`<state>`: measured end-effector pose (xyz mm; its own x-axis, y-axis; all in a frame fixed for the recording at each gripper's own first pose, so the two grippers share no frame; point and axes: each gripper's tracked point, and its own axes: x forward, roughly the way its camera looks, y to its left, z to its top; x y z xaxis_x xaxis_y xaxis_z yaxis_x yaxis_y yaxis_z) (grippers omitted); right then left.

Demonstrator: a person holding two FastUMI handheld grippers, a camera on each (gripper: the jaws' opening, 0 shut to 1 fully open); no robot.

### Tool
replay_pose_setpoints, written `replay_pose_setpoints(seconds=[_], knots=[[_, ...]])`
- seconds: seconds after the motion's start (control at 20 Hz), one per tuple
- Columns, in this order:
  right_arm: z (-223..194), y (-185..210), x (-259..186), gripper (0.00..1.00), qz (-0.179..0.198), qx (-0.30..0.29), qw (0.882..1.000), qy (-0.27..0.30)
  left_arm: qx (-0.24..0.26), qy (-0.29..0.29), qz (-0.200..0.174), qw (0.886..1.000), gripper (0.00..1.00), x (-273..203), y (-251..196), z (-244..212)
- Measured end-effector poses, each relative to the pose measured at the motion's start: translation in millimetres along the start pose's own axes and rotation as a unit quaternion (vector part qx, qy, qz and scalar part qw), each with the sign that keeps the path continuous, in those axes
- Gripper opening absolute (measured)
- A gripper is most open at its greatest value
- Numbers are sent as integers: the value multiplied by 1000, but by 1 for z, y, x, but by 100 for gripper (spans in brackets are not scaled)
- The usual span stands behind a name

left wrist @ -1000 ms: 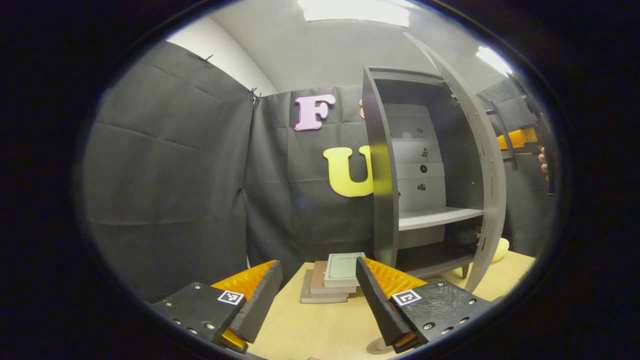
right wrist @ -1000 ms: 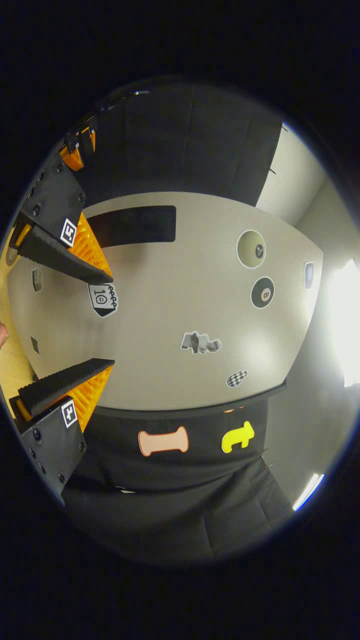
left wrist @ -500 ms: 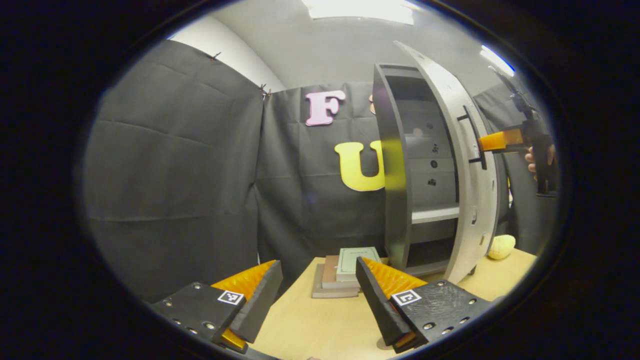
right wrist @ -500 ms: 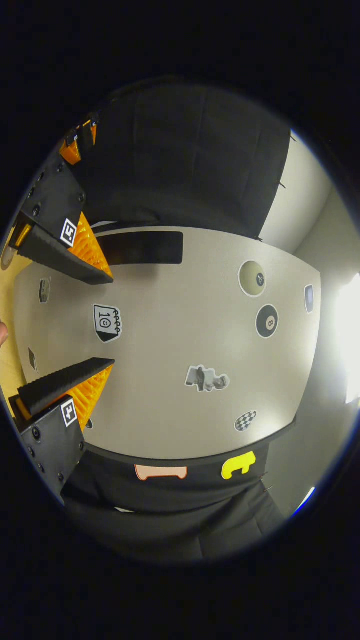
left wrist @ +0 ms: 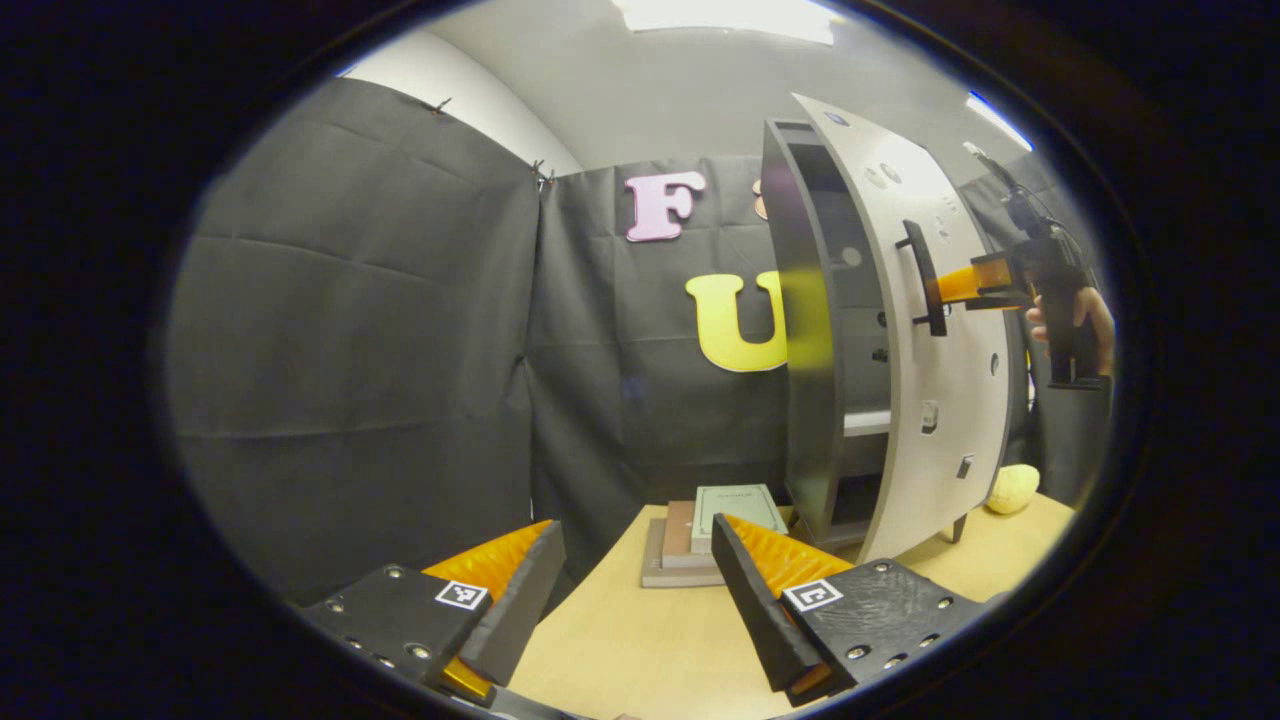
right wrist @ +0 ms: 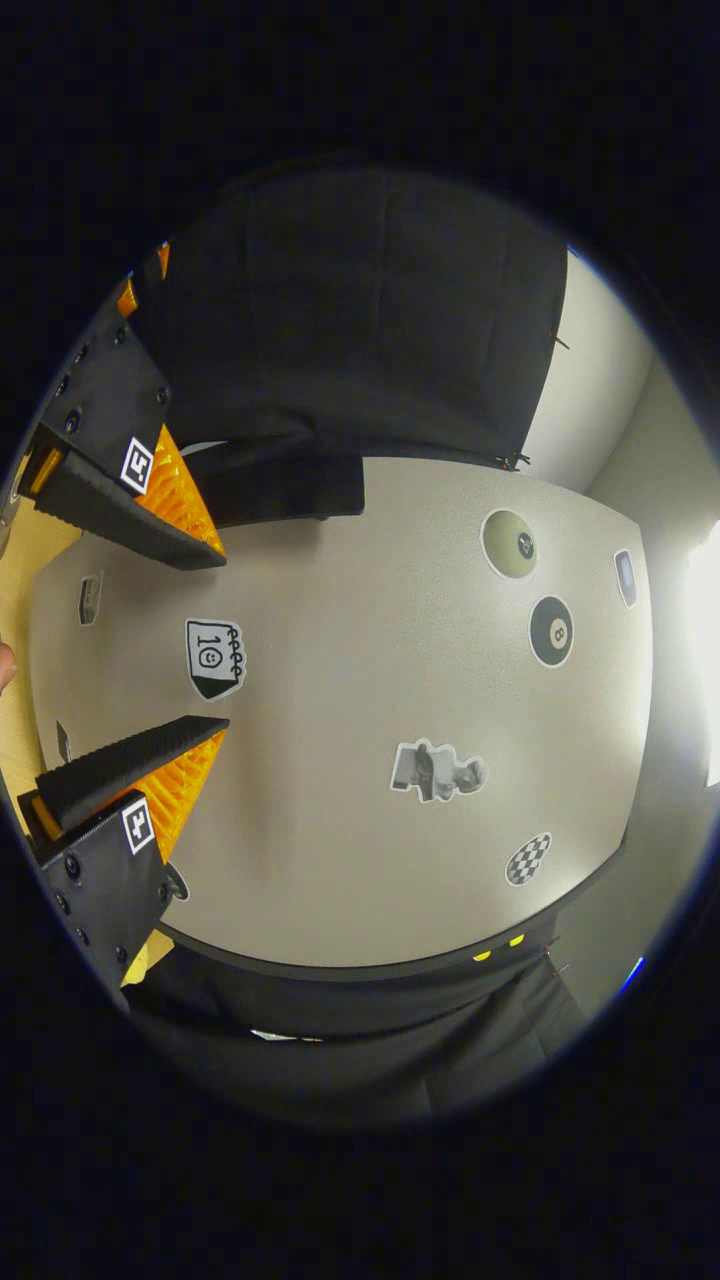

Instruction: Open the cabinet door with the right hand, grasp the bottle in the cabinet with the left hand and place it on the coaster, then close the cabinet door with the right hand.

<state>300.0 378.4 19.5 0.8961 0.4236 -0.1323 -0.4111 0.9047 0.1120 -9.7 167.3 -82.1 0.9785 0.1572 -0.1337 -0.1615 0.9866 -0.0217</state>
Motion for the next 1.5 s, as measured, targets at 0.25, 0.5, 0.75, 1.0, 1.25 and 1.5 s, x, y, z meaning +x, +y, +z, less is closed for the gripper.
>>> replay_pose_setpoints(seconds=[0.25,0.5,0.75,1.0,1.25,1.5], knots=[[1,2,7,91,-10,7,1000,7,-6,1,-5,1000,89,11,-3,8],[10,-9,-40,91,-16,-8,1000,-7,-13,-5,-10,1000,91,22,-14,40],[11,-42,-110,95,-28,-17,999,-10,-5,-16,-3,1000,89,11,-42,66],[17,-97,-180,95,-55,-4,998,-18,0,-37,-16,999,89,-1,-90,100],[11,-163,-243,95,-104,0,994,-18,13,-51,-52,997,91,-23,-162,128],[-6,-215,-291,92,-135,-7,991,-10,21,-64,-79,995,89,-47,-223,143]])
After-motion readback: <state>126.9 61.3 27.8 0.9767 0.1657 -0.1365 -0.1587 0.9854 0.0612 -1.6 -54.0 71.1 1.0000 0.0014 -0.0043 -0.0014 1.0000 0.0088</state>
